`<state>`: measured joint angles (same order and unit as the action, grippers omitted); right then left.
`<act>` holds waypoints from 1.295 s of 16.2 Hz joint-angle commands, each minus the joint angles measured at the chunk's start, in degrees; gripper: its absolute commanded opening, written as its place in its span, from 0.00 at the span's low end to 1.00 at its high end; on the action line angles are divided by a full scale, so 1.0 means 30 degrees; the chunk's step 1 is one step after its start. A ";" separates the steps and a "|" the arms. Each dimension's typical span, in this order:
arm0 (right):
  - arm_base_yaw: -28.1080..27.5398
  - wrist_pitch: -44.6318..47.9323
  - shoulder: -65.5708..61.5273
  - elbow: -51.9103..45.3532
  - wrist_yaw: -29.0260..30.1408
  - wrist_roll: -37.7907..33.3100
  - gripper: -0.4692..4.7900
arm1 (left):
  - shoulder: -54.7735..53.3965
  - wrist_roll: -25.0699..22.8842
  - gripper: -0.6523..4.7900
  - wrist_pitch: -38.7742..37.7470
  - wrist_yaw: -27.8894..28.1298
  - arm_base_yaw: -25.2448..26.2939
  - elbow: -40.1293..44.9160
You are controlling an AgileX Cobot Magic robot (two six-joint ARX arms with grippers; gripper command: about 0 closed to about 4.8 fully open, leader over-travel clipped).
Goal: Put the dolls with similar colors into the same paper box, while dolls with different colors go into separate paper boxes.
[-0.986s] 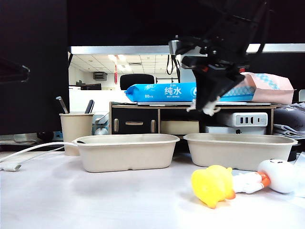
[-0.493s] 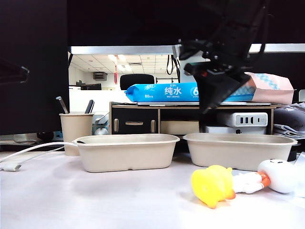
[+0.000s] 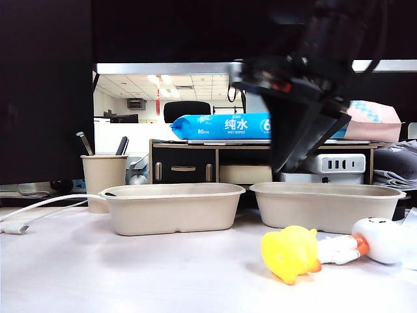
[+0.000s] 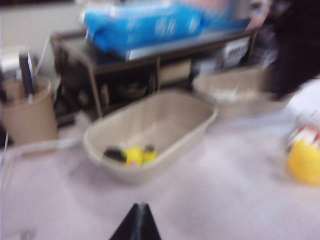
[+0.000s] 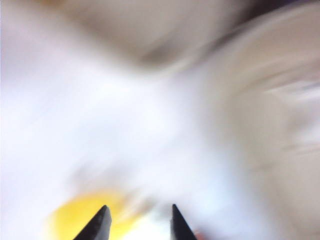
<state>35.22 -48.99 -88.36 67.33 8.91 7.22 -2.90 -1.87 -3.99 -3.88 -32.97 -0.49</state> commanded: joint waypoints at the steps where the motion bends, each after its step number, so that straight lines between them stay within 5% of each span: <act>1: 0.1501 -0.1880 0.0095 0.0000 0.0204 0.0619 0.43 | -0.1311 -0.0022 0.11 0.0219 0.0029 -0.0146 -0.0015; 5: 0.2965 -0.2841 0.0087 -0.0022 -0.0080 0.0430 0.59 | -0.4073 -0.0022 0.11 0.0211 0.0036 -0.1355 -0.0015; 9: 0.2958 -0.2637 -0.0095 -0.0874 0.0022 -0.0415 1.00 | -0.4932 -0.0022 0.11 0.0204 -0.0007 -0.1552 -0.0015; 21: 0.3599 -0.0182 -0.2076 -0.1945 -0.0087 -0.0896 1.00 | -0.4940 -0.0022 0.11 0.0219 -0.0007 -0.1545 -0.0015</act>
<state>45.84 -49.65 -94.17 61.49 8.71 4.93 -17.63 -1.87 -3.92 -3.70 -37.65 -0.49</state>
